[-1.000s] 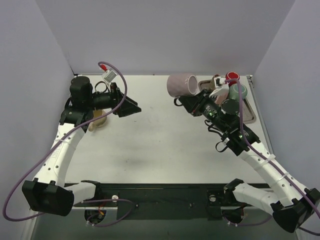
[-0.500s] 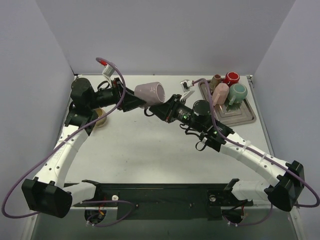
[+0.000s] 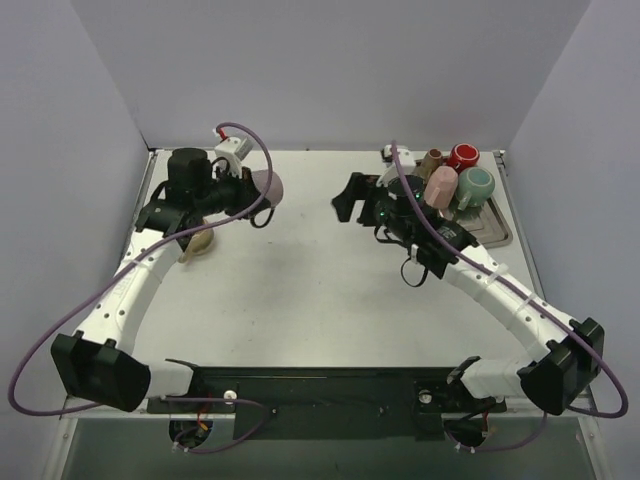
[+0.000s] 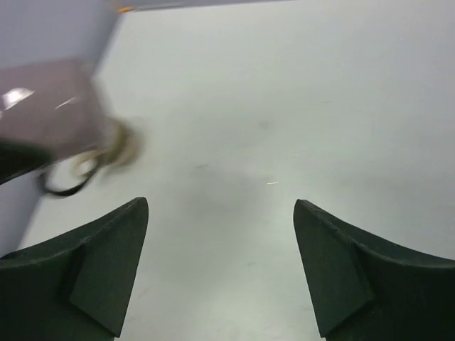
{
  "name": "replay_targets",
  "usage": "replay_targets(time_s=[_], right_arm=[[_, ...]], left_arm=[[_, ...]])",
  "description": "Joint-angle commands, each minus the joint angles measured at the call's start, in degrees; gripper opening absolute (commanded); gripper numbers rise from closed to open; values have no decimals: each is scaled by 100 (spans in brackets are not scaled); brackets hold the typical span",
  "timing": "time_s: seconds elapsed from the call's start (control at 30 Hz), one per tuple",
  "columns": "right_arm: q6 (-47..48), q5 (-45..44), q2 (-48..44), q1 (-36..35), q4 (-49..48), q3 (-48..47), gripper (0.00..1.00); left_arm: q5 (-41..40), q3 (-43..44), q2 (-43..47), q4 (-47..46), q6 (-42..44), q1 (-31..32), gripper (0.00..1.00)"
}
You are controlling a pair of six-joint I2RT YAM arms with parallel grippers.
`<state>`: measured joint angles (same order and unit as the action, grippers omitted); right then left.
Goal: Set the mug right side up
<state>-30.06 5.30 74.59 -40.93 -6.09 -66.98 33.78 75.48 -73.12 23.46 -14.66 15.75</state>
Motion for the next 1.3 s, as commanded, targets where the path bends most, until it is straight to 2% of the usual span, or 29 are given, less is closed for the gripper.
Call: replay_targets(time_s=[0.0,0.03,0.07,0.2,0.3,0.43,0.6,0.7,0.77,0.93,1.03,1.17,1.23,1.27], right_arm=[[1273,-3057,-156,1127,1758,-166,79],[1301,-3627,45,1279,1873,-201,79],[1319,-3772,152,1707,1874,-219,79],[1117,-3843,1048,2527,1804,-561,71],[1003,-4036,1872,2660,1656,-1008,70],[617,-4080,2813,2774,1505,-1536,65],[89,-4380,3351,2889,1163,-1608,63],[-253,-4309,3605,2932,794,-1572,58],[-438,-4327,3799,2994,819,-1686,52],[-728,-4030,4291,3170,1196,-2125,51],[-931,-3660,4476,3266,1259,-2258,51],[-966,-3833,4688,3267,1443,-2434,51],[-966,-3861,4705,3275,1426,-2399,48],[-975,-3800,4723,3336,1400,-2390,44]], left_arm=[[-2383,336,-578,1696,2578,-2,0],[-2620,344,-693,1897,2730,16,0],[-2709,388,-982,2012,2949,33,0],[-3061,537,-1791,2399,3249,139,0],[-3525,599,-2205,2338,3364,174,0],[-3879,757,-2812,2321,3434,183,0],[-4072,810,-3243,2242,3557,192,0],[-4072,941,-3445,2294,3592,192,0],[-4020,1021,-3524,2356,3601,183,11],[-3862,1056,-3499,2400,3645,183,33],[-3782,1047,-3262,2330,3593,174,37],[-3520,1056,-2937,2250,3540,174,39],[-3388,1039,-2805,2285,3540,174,39],[-3378,1039,-2778,2294,3548,174,39]])
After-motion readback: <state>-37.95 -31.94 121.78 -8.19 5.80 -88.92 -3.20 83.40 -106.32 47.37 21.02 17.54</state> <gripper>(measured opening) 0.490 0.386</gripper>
